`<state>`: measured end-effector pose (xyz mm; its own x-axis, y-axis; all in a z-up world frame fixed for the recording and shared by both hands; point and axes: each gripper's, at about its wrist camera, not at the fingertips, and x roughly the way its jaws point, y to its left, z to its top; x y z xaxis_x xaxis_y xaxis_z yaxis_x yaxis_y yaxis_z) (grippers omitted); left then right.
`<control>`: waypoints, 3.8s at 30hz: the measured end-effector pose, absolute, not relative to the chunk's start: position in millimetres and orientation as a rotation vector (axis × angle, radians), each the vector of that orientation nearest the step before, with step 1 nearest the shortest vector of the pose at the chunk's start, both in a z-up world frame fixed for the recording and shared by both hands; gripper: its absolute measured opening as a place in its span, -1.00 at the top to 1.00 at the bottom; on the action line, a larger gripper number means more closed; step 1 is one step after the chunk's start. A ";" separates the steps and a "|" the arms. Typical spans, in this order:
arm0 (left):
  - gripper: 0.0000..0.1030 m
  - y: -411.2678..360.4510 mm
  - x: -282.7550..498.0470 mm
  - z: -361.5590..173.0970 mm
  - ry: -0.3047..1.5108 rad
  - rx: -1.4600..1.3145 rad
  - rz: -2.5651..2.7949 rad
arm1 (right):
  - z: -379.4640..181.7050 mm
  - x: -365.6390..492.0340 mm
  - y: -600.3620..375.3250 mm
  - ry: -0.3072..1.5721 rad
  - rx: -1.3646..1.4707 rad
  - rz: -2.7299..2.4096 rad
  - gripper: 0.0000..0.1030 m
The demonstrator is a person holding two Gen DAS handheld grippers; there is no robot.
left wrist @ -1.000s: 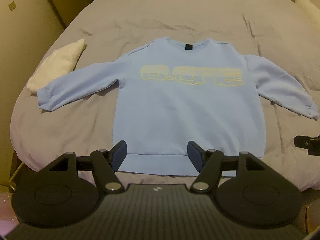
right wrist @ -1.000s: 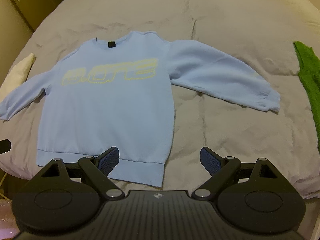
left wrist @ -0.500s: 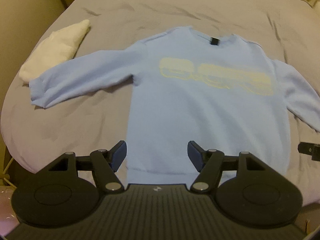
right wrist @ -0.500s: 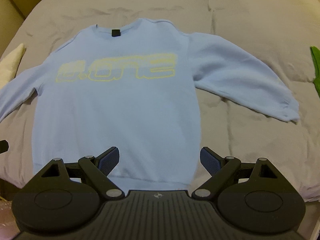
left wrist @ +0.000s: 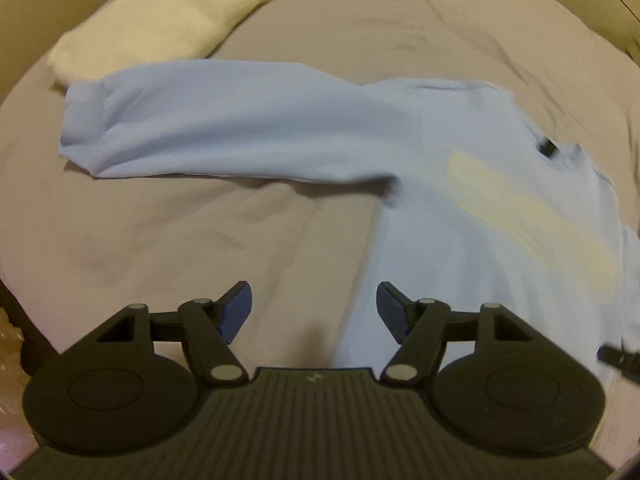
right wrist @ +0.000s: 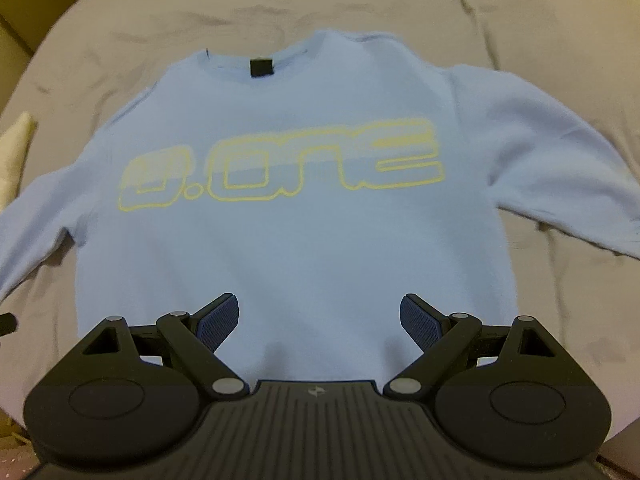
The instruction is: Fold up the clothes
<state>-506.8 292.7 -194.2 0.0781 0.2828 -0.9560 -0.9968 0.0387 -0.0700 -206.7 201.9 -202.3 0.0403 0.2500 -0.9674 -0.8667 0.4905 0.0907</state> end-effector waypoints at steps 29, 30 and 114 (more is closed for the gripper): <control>0.76 381.1 -759.3 -288.7 0.140 -1.346 1.613 | -260.2 -258.1 293.7 1.244 -0.878 0.936 -0.74; 0.77 380.7 -755.2 -280.2 0.140 -1.317 1.605 | -260.2 -256.7 292.4 1.242 -0.880 0.935 -0.74; 0.58 417.4 -365.6 -277.7 1.140 -0.574 0.767 | -256.4 -117.3 222.1 1.113 -0.337 0.728 0.31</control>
